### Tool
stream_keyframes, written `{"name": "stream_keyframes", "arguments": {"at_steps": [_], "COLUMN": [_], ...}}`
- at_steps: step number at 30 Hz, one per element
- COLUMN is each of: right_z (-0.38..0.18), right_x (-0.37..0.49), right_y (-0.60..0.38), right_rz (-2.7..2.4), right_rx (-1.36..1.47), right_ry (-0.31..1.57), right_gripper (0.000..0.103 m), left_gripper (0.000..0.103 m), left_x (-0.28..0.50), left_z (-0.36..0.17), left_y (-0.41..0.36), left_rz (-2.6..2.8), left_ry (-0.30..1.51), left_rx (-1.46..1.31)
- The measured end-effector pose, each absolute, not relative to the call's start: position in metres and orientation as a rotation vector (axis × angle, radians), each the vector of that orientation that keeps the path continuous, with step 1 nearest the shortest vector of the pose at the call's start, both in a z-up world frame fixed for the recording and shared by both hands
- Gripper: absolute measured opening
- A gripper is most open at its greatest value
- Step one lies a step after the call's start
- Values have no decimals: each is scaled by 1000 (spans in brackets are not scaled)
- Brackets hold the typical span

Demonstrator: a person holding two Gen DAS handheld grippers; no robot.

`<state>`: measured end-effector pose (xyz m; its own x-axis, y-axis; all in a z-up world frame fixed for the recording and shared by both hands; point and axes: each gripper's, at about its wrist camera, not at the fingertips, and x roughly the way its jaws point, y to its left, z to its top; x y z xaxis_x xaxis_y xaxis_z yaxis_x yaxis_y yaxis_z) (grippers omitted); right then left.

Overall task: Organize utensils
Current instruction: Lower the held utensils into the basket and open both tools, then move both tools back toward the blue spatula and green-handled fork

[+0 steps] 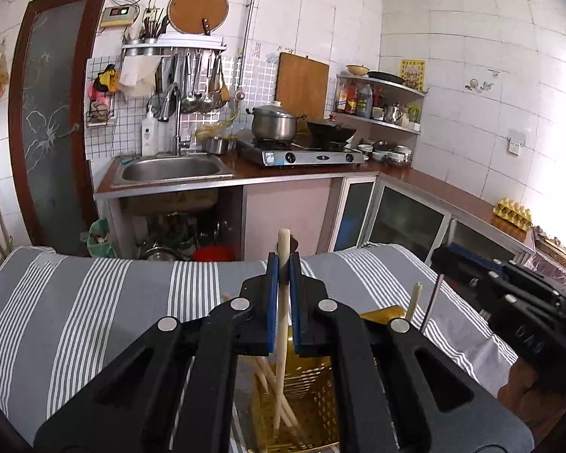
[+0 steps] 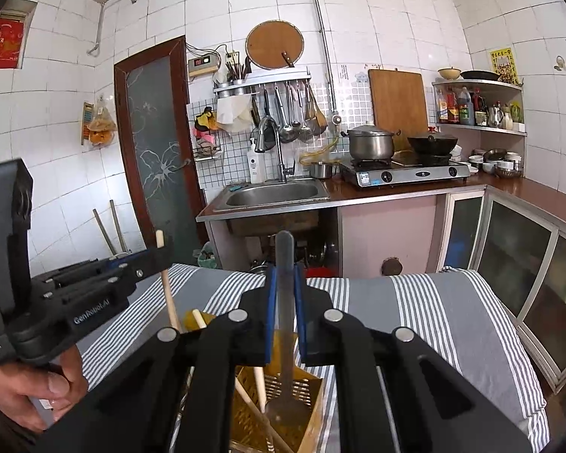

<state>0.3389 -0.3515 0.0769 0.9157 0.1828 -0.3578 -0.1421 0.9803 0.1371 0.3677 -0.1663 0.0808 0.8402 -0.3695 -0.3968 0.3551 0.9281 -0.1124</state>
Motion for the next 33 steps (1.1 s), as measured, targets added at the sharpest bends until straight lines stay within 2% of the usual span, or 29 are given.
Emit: {"name": "stream_keyframes", "arguments": {"at_steps": [4, 6, 11, 21, 22, 25, 33], "right_z": [76, 75, 76, 83, 84, 88, 85], "right_x": [340, 340, 339, 332, 331, 324, 286], "right_y": [-350, -350, -348, -349, -350, -350, -357], "right_rz": [169, 169, 169, 151, 141, 128, 86], "right_rx": [110, 110, 109, 115, 118, 125, 115], "right_ry": [386, 385, 382, 365, 360, 349, 349], "right_gripper": [9, 9, 9, 11, 12, 41, 42], "left_gripper": [6, 10, 15, 43, 44, 48, 52], "left_x": [371, 371, 368, 363, 360, 354, 333], "left_z": [78, 78, 82, 90, 91, 93, 64], "left_y": [-164, -162, -157, -144, -138, -125, -87], "left_rz": [-377, -374, -368, -316, -308, -280, -208], "left_ry": [437, 433, 421, 420, 422, 425, 509], "left_rx": [-41, -46, -57, -54, -58, -53, -2]}}
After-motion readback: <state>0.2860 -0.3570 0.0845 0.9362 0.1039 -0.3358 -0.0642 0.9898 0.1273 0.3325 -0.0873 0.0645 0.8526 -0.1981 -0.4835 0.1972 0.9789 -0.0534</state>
